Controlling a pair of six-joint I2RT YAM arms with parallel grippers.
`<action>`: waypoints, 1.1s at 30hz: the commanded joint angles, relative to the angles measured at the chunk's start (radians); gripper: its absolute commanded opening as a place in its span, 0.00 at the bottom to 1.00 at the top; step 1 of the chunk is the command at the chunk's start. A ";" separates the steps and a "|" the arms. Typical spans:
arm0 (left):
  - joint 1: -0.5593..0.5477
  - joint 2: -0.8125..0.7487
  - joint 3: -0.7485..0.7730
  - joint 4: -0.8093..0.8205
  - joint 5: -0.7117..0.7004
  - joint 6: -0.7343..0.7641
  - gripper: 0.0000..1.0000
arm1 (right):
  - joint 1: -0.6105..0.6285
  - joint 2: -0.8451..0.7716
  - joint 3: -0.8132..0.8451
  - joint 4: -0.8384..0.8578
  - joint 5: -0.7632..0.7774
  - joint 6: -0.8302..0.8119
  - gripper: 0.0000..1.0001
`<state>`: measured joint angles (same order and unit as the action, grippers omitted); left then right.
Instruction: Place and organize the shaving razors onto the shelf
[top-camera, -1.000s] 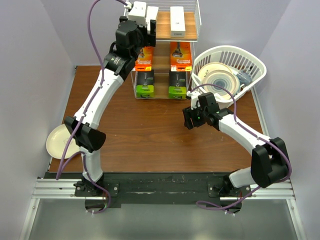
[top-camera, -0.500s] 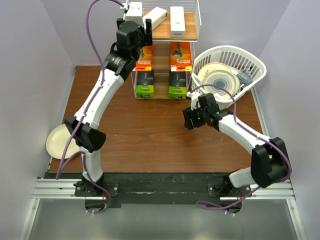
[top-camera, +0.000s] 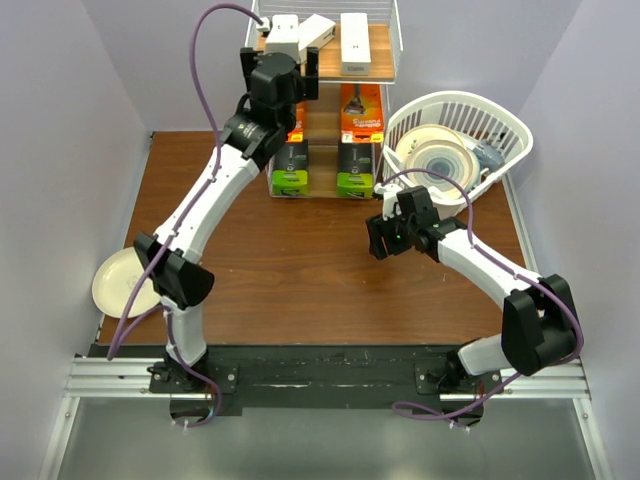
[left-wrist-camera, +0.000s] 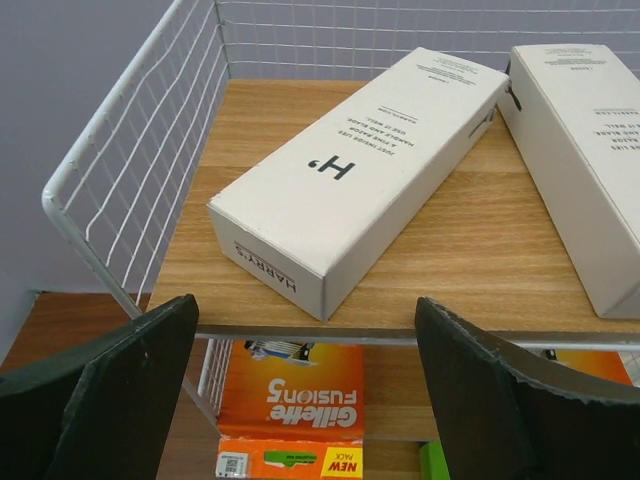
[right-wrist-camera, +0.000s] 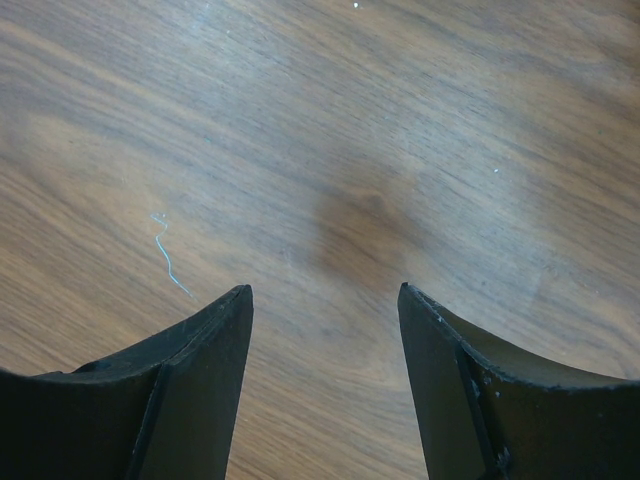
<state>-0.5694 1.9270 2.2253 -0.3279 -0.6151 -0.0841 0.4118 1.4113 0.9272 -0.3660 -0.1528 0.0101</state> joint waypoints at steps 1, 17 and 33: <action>0.044 -0.109 -0.041 -0.032 0.226 0.032 0.97 | -0.005 -0.025 -0.004 0.021 -0.017 0.016 0.64; 0.306 -0.301 -0.448 0.687 0.956 -0.141 1.00 | -0.008 -0.002 0.139 0.003 -0.077 0.015 0.63; 0.241 -0.117 -0.234 0.550 0.780 -0.011 1.00 | -0.013 -0.063 0.055 0.007 -0.060 0.011 0.65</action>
<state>-0.2989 1.7916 1.9385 0.2405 0.2443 -0.1535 0.4061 1.3827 0.9863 -0.3798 -0.2111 0.0189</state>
